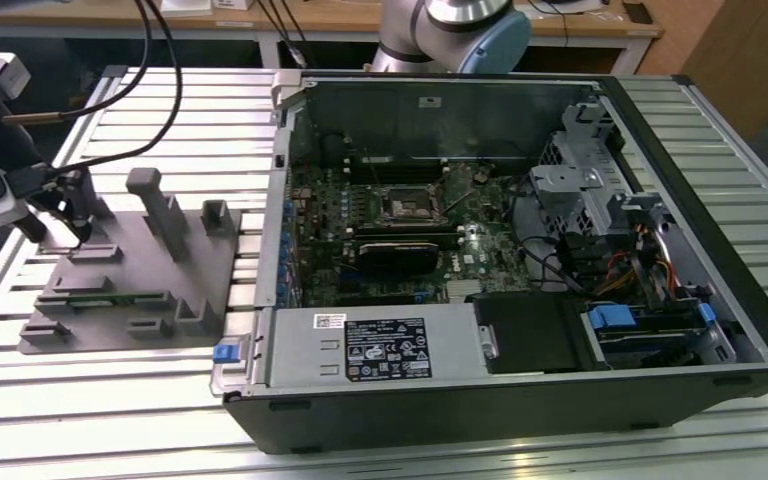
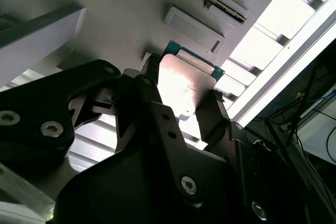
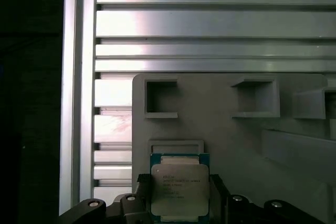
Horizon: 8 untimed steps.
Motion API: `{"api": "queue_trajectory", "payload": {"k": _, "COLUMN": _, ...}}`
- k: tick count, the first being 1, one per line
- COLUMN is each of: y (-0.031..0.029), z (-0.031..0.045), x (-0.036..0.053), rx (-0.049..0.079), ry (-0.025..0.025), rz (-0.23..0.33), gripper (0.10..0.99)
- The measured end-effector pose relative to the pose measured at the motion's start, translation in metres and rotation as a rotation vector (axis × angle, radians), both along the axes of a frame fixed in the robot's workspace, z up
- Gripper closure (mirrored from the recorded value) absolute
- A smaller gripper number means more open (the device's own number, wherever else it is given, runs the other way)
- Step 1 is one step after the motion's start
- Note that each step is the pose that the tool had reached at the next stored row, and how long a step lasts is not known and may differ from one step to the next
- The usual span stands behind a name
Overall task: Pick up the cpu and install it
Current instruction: 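Pick up the cpu and move it towards the insertion slot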
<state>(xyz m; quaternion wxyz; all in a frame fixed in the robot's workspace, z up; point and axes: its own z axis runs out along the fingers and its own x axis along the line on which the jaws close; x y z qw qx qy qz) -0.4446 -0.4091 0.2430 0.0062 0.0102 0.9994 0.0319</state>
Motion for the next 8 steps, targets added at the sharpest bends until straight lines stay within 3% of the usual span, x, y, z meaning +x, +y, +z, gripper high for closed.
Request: {"api": "queue_trajectory", "payload": {"k": 8, "y": 0.0001, "z": 0.0102, "x": -0.0001, "rx": 0.002, "ry": 0.0, "rz": 0.0, "gripper": 0.553}}
